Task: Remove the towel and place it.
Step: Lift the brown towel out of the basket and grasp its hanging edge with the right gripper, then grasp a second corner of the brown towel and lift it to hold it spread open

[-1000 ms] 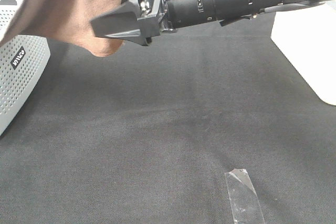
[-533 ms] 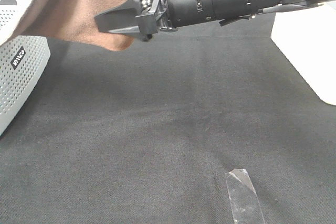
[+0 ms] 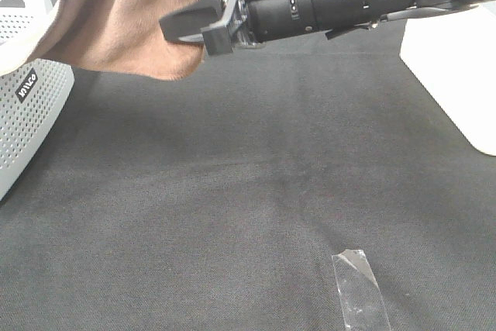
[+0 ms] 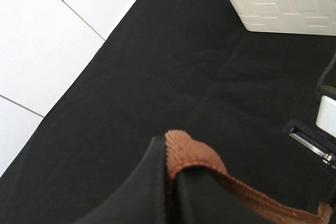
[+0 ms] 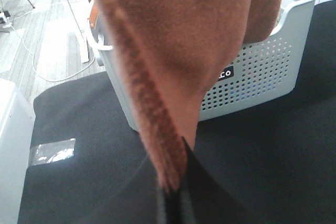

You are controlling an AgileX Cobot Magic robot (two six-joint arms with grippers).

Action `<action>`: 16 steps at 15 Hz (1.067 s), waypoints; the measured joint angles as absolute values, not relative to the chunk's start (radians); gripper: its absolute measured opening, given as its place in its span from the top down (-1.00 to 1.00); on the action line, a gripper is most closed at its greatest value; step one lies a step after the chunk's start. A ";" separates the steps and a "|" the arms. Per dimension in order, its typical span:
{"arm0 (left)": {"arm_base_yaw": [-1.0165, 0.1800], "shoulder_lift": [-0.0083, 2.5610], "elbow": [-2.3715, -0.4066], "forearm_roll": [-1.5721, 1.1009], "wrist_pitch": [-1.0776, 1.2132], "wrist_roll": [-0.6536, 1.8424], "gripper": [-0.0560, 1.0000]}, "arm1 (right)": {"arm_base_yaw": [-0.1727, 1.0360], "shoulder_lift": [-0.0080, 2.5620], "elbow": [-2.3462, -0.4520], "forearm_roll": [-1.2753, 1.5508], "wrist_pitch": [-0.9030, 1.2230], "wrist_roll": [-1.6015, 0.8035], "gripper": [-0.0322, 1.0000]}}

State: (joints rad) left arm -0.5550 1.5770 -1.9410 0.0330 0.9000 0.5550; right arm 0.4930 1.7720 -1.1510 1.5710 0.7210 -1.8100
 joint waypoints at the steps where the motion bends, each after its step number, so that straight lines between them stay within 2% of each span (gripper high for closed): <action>1: -0.555 1.578 -1.941 0.035 0.903 0.555 0.89 | 0.493 1.772 -1.151 1.565 0.721 -1.810 0.94; 3: -0.555 1.590 -1.941 0.036 0.908 0.555 0.89 | 0.493 1.769 -1.151 1.519 0.684 -1.730 0.94; 6: -0.555 1.612 -1.941 0.069 0.923 0.556 0.89 | 0.492 1.709 -1.183 1.290 0.550 -1.440 0.94; 9: -0.555 1.640 -1.941 0.109 0.920 0.556 0.89 | 0.492 1.653 -1.356 0.770 0.627 -0.890 0.94; 11: -0.555 1.657 -1.941 0.143 0.888 0.556 0.89 | 0.492 1.650 -1.501 0.400 0.768 -0.560 0.94; 12: -0.555 1.673 -1.941 0.171 0.828 0.556 0.89 | 0.492 1.650 -1.633 0.138 0.885 -0.379 0.94; 16: -0.504 1.697 -1.941 0.181 0.605 0.542 0.89 | 0.492 1.706 -1.921 -0.092 0.951 -0.322 0.94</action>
State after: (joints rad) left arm -0.5040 1.6970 -1.9410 0.1810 0.6050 0.5420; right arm 0.4920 1.7060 -1.9210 -0.0920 0.9510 -0.3220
